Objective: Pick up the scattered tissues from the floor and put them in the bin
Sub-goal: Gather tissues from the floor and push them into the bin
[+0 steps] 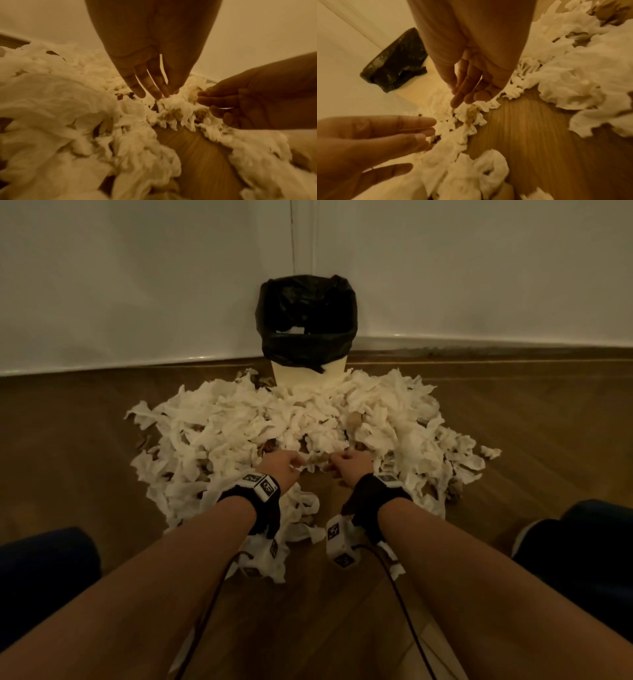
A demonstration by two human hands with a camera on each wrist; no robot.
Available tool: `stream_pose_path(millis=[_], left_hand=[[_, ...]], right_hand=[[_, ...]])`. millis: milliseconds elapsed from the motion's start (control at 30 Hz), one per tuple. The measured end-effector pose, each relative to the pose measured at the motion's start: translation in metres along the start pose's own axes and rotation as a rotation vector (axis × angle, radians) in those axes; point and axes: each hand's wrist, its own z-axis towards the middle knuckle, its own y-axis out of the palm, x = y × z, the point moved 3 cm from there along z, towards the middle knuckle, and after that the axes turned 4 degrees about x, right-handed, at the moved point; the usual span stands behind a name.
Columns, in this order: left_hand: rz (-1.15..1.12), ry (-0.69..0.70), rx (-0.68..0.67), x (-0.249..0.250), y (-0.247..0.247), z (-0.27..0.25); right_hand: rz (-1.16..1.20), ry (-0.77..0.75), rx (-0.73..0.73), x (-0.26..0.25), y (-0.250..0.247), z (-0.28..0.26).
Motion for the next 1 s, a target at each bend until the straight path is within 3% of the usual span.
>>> stream_pose_path(millis=[100, 200, 433, 633, 900, 1000], left_hand=[[0.283, 0.105, -0.172, -0.009, 0.018, -0.006], [0.503, 0.149, -0.261, -0.019, 0.031, -0.012], [0.658, 0.171, -0.272, -0.025, 0.056, -0.016], [0.654, 0.137, -0.322, -0.027, 0.062, -0.003], [0.332, 0.104, -0.046, -0.033, 0.024, 0.023], [0.217, 0.078, 0.032, -0.037, 0.014, 0.022]], right_hand=[[-0.059, 0.049, -0.047, 0.023, 0.012, -0.006], [-0.091, 0.106, -0.081, 0.042, 0.022, -0.011], [-0.146, 0.161, -0.094, 0.059, 0.031, -0.025], [-0.338, 0.0, -0.02, 0.059, 0.036, -0.034], [-0.754, -0.39, -0.108, 0.062, 0.051, -0.045], [-0.879, -0.428, -0.172, 0.066, 0.061, -0.05]])
